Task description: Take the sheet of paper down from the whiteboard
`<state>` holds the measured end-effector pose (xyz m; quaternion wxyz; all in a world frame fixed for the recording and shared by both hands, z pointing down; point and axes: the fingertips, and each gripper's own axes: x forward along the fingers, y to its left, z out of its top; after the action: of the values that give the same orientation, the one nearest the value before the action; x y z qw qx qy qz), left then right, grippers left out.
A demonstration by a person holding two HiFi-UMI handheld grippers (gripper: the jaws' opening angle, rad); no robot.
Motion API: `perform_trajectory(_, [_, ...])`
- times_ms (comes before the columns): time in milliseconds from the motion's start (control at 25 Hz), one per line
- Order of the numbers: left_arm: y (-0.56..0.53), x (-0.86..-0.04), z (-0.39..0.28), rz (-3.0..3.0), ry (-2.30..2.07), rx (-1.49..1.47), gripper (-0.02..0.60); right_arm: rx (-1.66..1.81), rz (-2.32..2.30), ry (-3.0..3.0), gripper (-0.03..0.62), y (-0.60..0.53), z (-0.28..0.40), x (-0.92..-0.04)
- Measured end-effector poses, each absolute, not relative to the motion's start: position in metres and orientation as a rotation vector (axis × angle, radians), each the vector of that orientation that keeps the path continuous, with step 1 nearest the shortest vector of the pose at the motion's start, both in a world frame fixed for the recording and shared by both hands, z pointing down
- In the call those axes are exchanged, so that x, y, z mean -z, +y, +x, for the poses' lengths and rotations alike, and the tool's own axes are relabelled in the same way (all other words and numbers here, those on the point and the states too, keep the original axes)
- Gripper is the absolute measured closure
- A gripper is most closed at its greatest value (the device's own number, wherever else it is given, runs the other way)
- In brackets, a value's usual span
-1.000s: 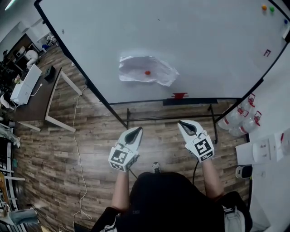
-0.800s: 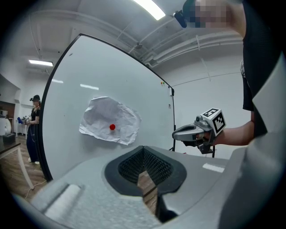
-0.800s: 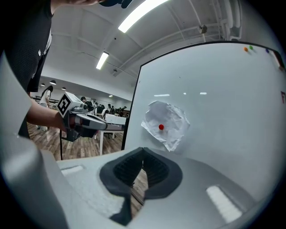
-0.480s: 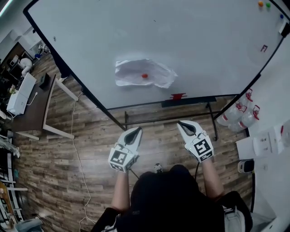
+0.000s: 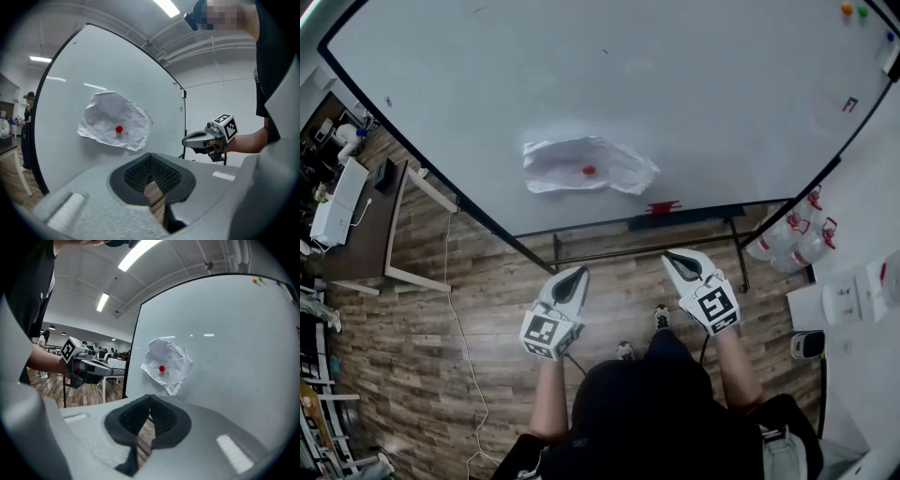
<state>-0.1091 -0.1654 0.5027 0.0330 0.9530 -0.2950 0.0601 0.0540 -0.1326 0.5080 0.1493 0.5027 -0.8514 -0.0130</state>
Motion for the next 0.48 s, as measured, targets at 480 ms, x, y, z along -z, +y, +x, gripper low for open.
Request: perform_trajectory(480, [-0.228,-0.485,-0.068,2.899,-1.057,-0.196,0.571,0.028,1.328,-2.542,0.591,-0.214,0.093,-0.499])
